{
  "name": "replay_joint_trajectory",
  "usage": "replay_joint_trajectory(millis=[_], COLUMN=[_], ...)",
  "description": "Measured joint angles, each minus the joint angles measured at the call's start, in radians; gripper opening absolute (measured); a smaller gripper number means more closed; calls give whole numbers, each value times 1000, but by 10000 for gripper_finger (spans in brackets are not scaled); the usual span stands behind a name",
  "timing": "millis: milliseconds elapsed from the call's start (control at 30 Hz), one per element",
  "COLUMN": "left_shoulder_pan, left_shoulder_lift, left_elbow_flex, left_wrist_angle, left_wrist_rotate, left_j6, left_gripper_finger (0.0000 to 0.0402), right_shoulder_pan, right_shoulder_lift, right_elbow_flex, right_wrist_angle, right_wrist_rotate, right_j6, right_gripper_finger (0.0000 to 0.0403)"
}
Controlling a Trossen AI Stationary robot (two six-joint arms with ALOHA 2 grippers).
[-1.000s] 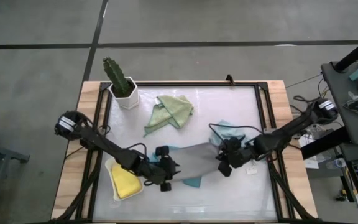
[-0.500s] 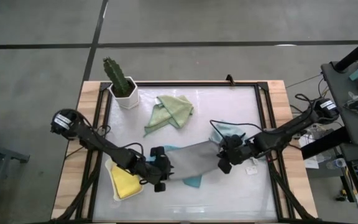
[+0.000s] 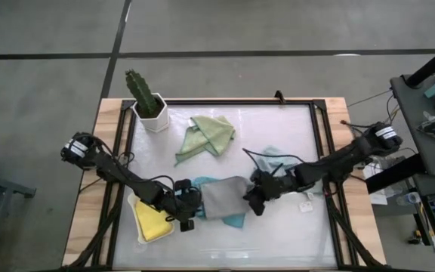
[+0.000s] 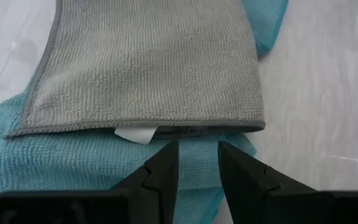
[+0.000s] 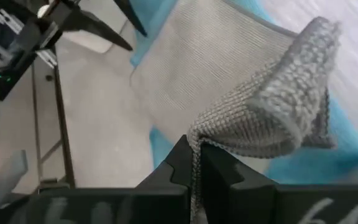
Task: Fold microfiber towels
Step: Fold the gray microfiber towel
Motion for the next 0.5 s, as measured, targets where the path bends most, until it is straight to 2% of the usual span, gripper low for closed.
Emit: replay_joint_trajectory(millis=[200,500], left_shoulder_pan=[0,0], left_shoulder_lift=[3,4], left_elbow_flex=[-6,-6], left_wrist_angle=[6,9], left_wrist_rotate=[-11,-36], left_j6=[3,4], left_gripper_finger=[97,97], right_shoulder_pan=[-45,-67], right_shoulder_lift=[146,329], right_elbow_flex=[104,295], right_wrist_angle=[64,53], right_wrist_rotate=[0,0], right_j6=[-43,-97], right_gripper_finger=[9,9])
